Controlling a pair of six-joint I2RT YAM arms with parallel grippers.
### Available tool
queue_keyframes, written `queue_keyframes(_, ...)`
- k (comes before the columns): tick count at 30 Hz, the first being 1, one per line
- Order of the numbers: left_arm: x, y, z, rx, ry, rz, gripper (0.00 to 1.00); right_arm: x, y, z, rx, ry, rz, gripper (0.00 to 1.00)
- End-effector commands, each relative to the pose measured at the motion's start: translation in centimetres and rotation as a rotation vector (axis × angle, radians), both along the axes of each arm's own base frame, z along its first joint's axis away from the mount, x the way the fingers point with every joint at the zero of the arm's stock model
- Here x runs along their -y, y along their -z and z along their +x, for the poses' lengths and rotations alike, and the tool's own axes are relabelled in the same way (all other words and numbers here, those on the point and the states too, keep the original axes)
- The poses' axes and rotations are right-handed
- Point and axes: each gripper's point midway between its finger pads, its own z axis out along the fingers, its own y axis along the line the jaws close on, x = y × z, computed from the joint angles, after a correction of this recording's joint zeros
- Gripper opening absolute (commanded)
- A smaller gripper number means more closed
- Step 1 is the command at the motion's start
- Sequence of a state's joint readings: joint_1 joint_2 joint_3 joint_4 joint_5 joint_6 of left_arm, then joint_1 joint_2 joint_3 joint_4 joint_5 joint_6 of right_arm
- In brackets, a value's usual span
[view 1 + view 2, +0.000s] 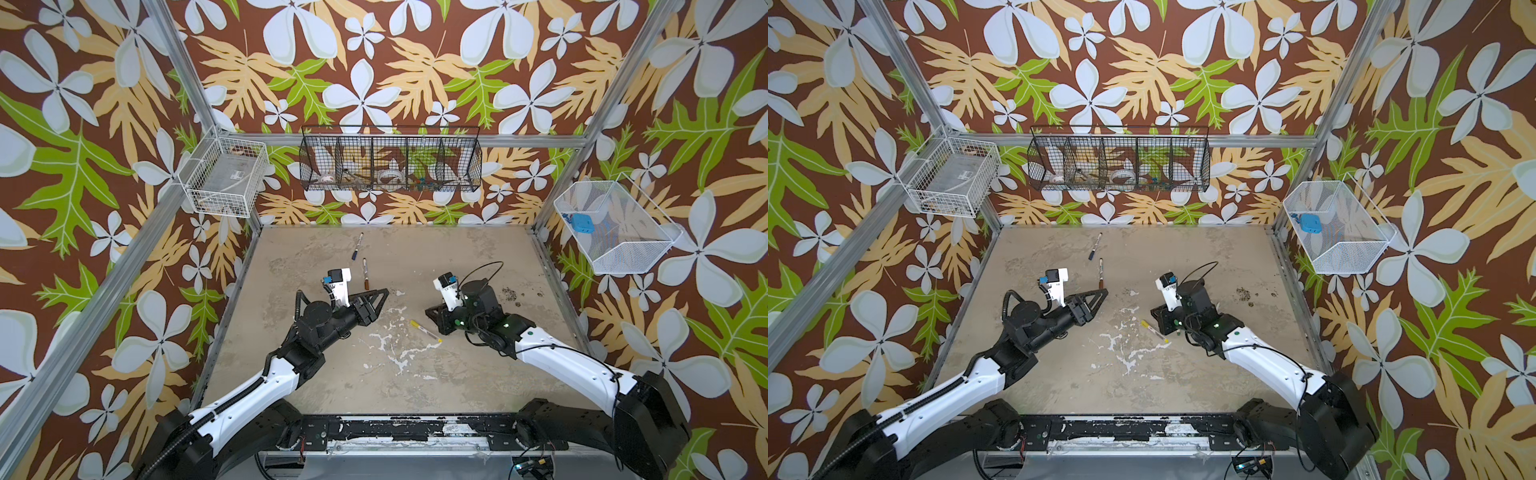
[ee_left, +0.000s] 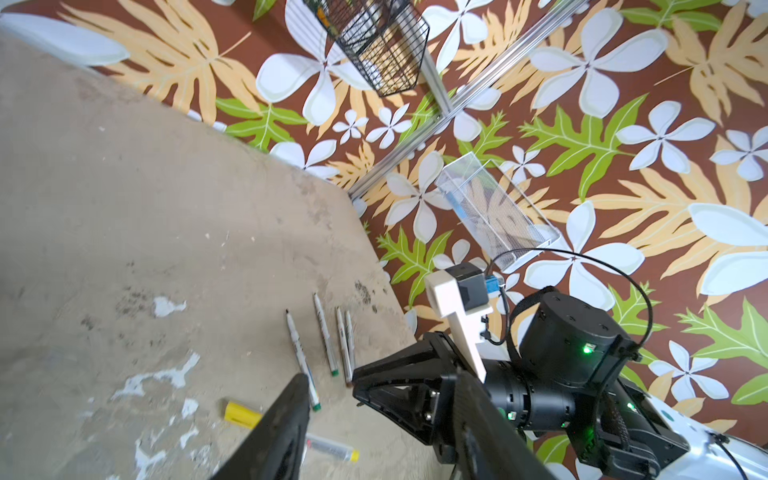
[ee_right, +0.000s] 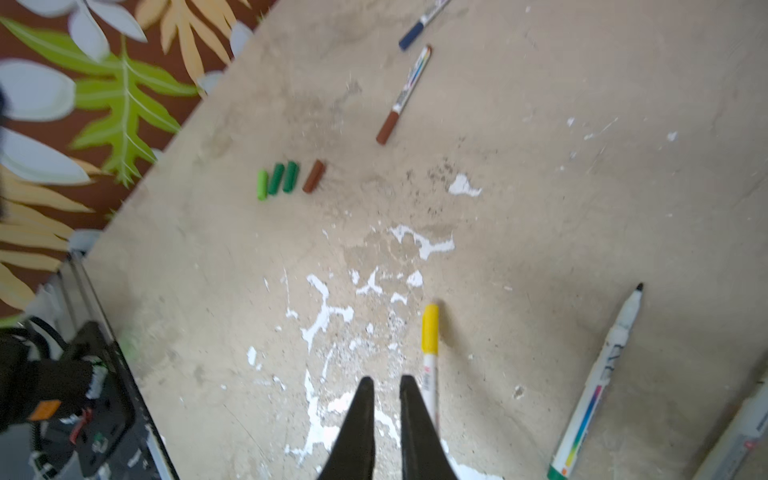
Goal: Open the pen caps
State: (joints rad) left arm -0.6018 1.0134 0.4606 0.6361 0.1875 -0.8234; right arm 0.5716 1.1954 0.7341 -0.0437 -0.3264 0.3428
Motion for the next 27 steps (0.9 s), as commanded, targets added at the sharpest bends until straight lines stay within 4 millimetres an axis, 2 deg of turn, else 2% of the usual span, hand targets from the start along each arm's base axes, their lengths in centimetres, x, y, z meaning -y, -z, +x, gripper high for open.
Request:
queue_keyframes(1, 0.0, -2.6, 0.2, 0.188, -0.015, -0.036, 0.57, -1.4, -3.3, -0.4, 0.069, -0.063, 0.133, 0.13)
queue_keyframes(4, -0.2, -0.6, -0.1, 0.266, -0.024, 0.013, 0.57, -1.0, -3.9, -0.9, 0.134, -0.066, 0.164, 0.13)
queue_keyframes(8, 0.4, 1.2, -0.4, 0.323, 0.009, 0.062, 0.57, -0.3, -3.7, -1.1, 0.178, -0.043, 0.166, 0.12)
queue_keyframes(12, 0.5, 1.5, -0.8, 0.357, 0.027, 0.079, 0.57, -0.2, -3.2, -1.3, 0.187, -0.047, 0.176, 0.11)
queue_keyframes(18, -1.0, 2.3, -1.9, 0.368, -0.018, 0.130, 0.57, -0.2, -2.0, -1.3, 0.172, -0.043, 0.163, 0.11)
queue_keyframes(23, -2.1, 1.5, -2.4, 0.385, -0.055, 0.120, 0.58, 0.0, -1.5, -0.9, 0.172, -0.031, 0.133, 0.11)
queue_keyframes(24, -2.2, 1.6, -2.3, 0.378, -0.062, 0.124, 0.58, 0.1, -1.3, -0.8, 0.170, -0.028, 0.120, 0.12)
queue_keyframes(25, -2.2, 1.7, -2.2, 0.372, -0.066, 0.129, 0.58, 0.2, -1.0, -0.7, 0.158, -0.022, 0.105, 0.18)
queue_keyframes(27, -2.1, 2.2, -1.5, 0.331, -0.073, 0.151, 0.58, 0.7, 0.2, -0.2, 0.120, 0.010, 0.050, 0.34)
